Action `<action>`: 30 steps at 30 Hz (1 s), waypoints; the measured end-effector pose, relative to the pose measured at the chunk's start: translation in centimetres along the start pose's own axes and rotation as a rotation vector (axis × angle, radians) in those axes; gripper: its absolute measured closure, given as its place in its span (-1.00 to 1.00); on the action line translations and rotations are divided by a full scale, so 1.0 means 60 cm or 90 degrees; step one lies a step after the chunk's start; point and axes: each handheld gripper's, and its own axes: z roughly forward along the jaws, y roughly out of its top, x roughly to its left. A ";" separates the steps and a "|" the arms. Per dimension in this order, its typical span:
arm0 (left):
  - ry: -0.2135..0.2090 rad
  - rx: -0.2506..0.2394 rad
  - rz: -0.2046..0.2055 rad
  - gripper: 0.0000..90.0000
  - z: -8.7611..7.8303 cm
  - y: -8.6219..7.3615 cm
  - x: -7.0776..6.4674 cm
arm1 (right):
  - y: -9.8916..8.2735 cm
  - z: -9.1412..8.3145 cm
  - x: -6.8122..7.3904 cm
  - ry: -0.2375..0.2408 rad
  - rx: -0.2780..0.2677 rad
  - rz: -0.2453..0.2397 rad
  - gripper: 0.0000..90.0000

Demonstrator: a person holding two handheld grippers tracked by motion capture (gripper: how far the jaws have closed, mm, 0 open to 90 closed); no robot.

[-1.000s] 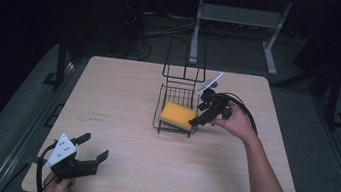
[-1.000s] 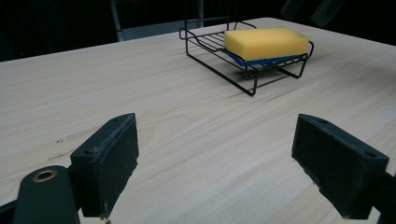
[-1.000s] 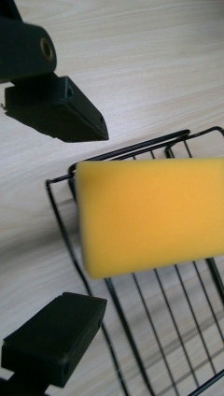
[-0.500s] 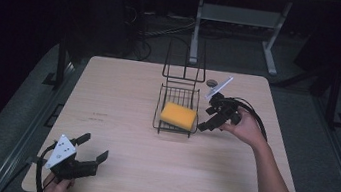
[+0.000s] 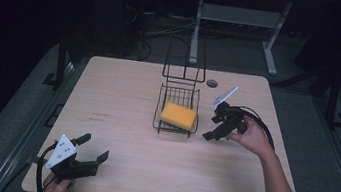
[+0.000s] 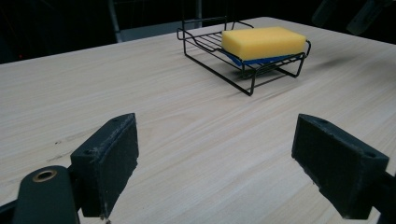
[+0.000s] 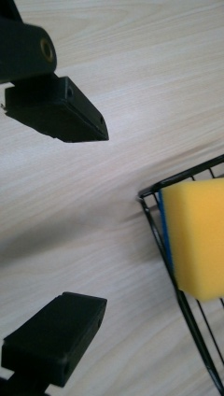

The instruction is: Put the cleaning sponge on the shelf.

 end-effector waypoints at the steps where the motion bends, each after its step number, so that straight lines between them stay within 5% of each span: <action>1: 0.001 0.001 0.001 -0.69 0.000 0.000 0.000 | -0.003 0.000 0.000 -0.001 -0.001 -0.001 -0.65; 30: -0.006 0.004 0.003 -0.69 0.003 0.000 -0.003 | -0.095 0.003 0.018 0.000 0.022 0.040 -0.65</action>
